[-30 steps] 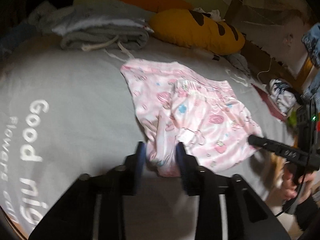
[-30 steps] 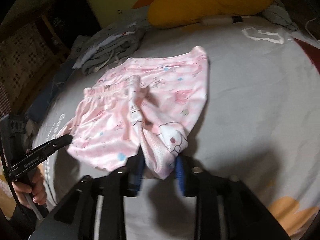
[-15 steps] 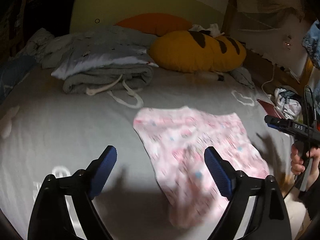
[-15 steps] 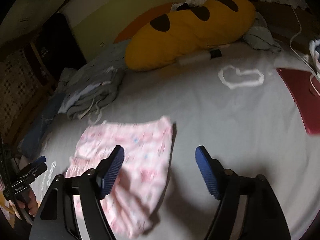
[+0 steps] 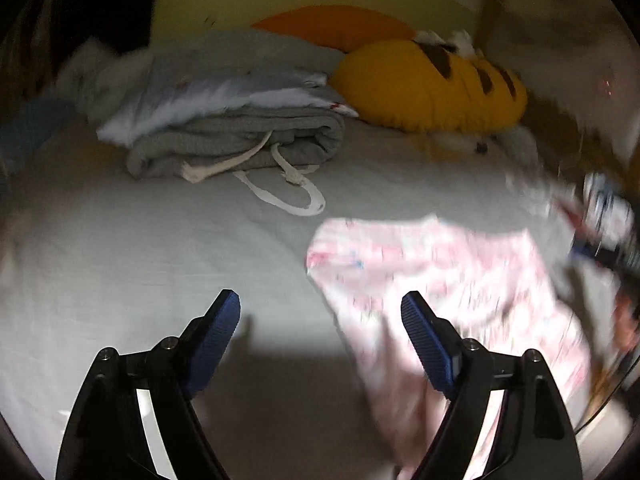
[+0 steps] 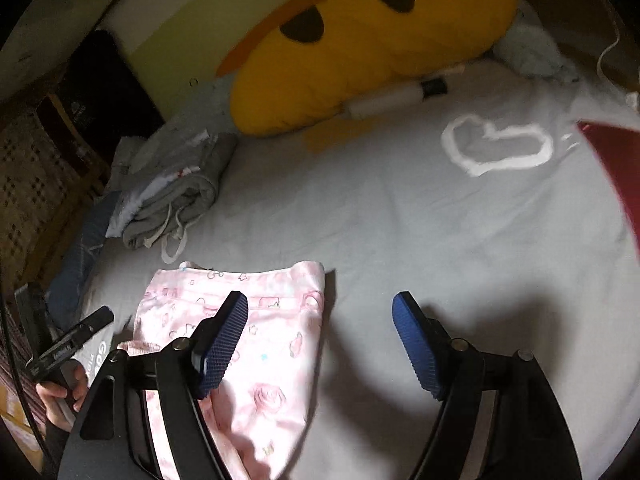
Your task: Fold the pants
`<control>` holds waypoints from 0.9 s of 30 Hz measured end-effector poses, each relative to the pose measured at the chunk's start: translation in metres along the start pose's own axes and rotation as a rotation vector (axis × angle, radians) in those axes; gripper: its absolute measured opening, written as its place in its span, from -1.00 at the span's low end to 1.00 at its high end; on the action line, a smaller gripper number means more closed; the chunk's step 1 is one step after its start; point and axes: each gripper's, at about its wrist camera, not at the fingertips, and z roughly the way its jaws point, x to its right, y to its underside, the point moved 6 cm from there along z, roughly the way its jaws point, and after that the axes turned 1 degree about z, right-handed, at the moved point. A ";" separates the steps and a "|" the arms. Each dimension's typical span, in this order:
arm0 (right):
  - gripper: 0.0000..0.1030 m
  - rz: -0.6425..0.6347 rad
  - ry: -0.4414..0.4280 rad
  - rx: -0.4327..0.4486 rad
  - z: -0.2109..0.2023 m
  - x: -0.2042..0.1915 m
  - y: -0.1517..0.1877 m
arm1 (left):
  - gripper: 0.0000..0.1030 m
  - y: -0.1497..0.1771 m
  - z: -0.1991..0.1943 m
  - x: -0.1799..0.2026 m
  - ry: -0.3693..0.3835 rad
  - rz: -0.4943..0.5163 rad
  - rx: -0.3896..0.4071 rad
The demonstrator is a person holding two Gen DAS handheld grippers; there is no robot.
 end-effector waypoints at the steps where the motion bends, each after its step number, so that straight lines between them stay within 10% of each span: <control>1: 0.48 -0.013 -0.003 0.019 -0.009 -0.004 0.004 | 0.56 0.006 -0.010 0.005 -0.016 0.037 0.017; 17: 0.49 -0.329 -0.145 0.246 -0.098 -0.095 0.083 | 0.56 0.048 -0.118 0.054 -0.021 0.140 0.273; 23: 0.24 -0.527 -0.166 0.178 -0.089 -0.127 0.110 | 0.55 0.060 -0.112 0.073 0.021 0.238 0.237; 27: 0.07 -0.734 -0.157 0.064 -0.072 -0.141 0.134 | 0.10 0.073 -0.093 0.090 0.075 0.403 0.128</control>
